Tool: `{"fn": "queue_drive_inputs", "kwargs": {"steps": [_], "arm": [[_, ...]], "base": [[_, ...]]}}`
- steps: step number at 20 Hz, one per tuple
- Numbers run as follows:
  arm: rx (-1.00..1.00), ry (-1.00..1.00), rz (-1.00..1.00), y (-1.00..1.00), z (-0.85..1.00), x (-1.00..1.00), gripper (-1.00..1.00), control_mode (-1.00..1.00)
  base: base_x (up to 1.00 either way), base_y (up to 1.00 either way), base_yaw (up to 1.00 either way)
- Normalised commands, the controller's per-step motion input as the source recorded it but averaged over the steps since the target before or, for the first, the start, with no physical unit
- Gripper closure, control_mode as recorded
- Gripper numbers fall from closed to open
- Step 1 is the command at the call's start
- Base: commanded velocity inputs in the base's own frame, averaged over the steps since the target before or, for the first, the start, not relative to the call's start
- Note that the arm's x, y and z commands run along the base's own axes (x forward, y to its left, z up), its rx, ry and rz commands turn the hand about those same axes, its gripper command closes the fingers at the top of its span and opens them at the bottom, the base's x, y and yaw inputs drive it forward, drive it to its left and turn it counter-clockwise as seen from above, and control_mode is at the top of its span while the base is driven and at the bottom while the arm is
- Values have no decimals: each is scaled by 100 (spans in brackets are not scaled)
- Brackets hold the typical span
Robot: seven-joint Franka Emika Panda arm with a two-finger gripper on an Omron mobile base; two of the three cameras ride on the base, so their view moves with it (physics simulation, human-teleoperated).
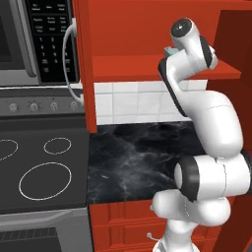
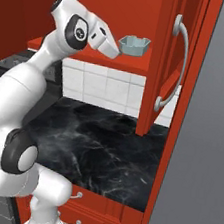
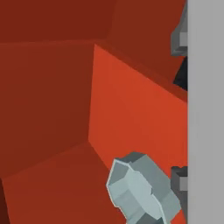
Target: Retrieve the tupperware and aluminum foil from the cabinet and place them on the dining counter near the plate with carrot and bell pepper to prepare for storing leftovers.
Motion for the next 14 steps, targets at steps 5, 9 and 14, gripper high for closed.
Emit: {"fn": "queue_drive_inputs", "kwargs": {"steps": [5,9,14], "arm": [[0,4,-1,-14,-23,59,-100,-100],[0,1,0,-3,-16,59,-100,-100],[0,0,0,0,-2,58,-100,-100]], "base": [[0,0,0],[0,0,0],[0,0,0]]}}
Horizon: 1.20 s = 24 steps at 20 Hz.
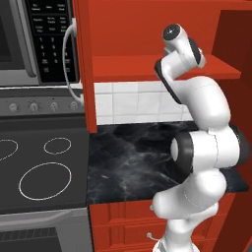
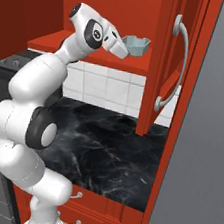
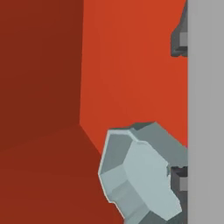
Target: Retrieve the tupperware and aluminum foil from the cabinet and place them on the dining counter near the plate with carrot and bell pepper to prepare for storing leftovers.
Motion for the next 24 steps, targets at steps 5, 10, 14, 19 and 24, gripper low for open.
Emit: {"fn": "queue_drive_inputs", "kwargs": {"steps": [5,10,14,19,24], "arm": [[0,0,0,-5,0,55,-100,-100],[2,0,-2,-29,0,52,-100,-100],[3,0,-2,-36,-2,41,-100,-100],[0,0,-1,-18,-24,28,-100,-100],[0,0,0,0,-52,23,-100,-100]], "base": [[0,0,0],[0,0,0],[0,0,0],[0,0,0],[0,0,0]]}}
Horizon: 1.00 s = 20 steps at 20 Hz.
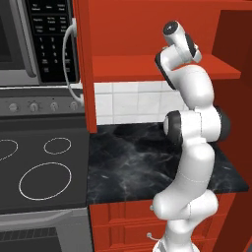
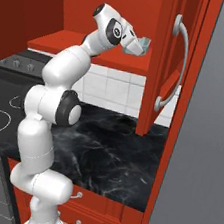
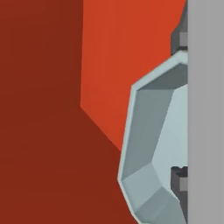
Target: Retrieve the tupperware and aluminum foil from the cabinet and place them on the dining counter near the plate with carrot and bell pepper to prepare for storing leftovers.
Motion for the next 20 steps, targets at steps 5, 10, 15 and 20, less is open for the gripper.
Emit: {"fn": "queue_drive_inputs", "kwargs": {"steps": [5,10,15,20], "arm": [[0,-1,0,0,-79,10,100,-100],[0,-6,-1,1,-49,2,100,-100],[0,-19,0,3,-28,-5,100,-100],[-1,-34,1,21,-26,-53,100,-100]], "base": [[0,0,0],[0,0,0],[0,0,0],[0,0,0]]}}
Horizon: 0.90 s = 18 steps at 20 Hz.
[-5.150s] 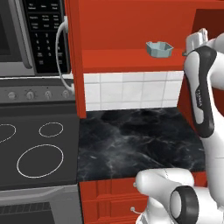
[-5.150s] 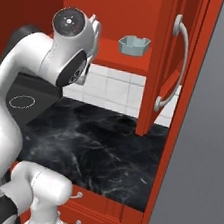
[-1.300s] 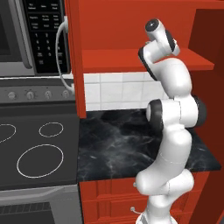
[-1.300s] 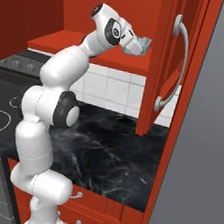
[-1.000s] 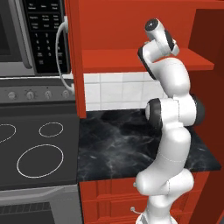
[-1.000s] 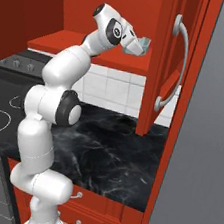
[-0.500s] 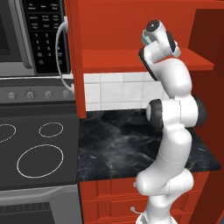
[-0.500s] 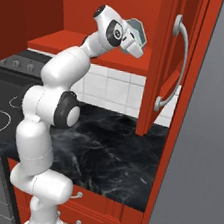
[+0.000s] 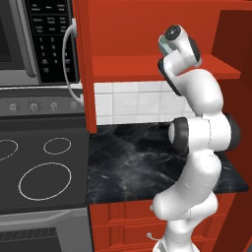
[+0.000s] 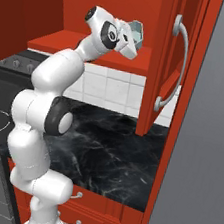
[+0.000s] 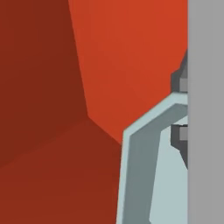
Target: Retrieve the tupperware and aluminum foil from the cabinet and place them on the dining counter near the plate with carrot and bell pepper to prepare for storing leftovers.
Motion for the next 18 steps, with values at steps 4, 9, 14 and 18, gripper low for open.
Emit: {"fn": "queue_drive_inputs", "kwargs": {"steps": [4,9,14,18], "arm": [[-16,-37,13,66,-4,-97,100,-100],[-26,-23,23,70,3,-100,100,-100],[-23,-4,23,50,39,-100,100,-100],[-5,6,26,28,67,-100,100,-100]], "base": [[0,0,0],[0,0,0],[0,0,0],[0,0,0]]}}
